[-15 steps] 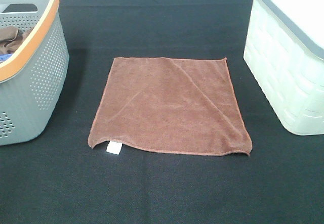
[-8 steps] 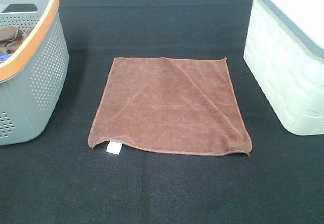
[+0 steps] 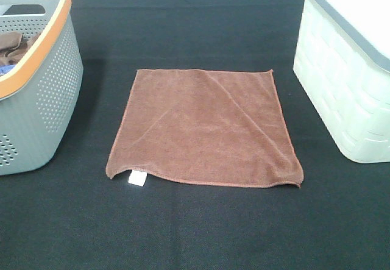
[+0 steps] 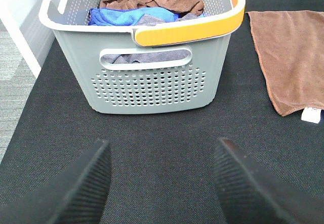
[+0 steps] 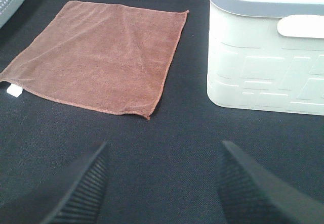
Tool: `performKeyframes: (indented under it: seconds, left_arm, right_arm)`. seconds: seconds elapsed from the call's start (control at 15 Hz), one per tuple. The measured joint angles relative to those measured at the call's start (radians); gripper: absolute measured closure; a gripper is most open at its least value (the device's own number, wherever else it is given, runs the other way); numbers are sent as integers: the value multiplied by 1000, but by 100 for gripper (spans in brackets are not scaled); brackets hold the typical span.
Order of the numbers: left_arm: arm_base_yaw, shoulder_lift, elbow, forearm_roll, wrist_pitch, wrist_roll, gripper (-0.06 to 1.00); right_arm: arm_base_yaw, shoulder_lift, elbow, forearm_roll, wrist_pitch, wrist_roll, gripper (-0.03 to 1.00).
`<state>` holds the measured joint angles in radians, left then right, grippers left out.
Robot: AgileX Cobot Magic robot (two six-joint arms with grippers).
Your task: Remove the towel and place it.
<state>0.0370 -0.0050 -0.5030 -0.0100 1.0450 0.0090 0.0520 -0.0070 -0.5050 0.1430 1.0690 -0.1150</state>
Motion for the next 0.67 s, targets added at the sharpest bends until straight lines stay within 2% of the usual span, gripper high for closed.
performKeyframes:
  seconds: [0.67]
  left_arm:
    - [0,0,0,0,0,0,37]
  right_arm:
    - [0,0,0,0,0,0,38]
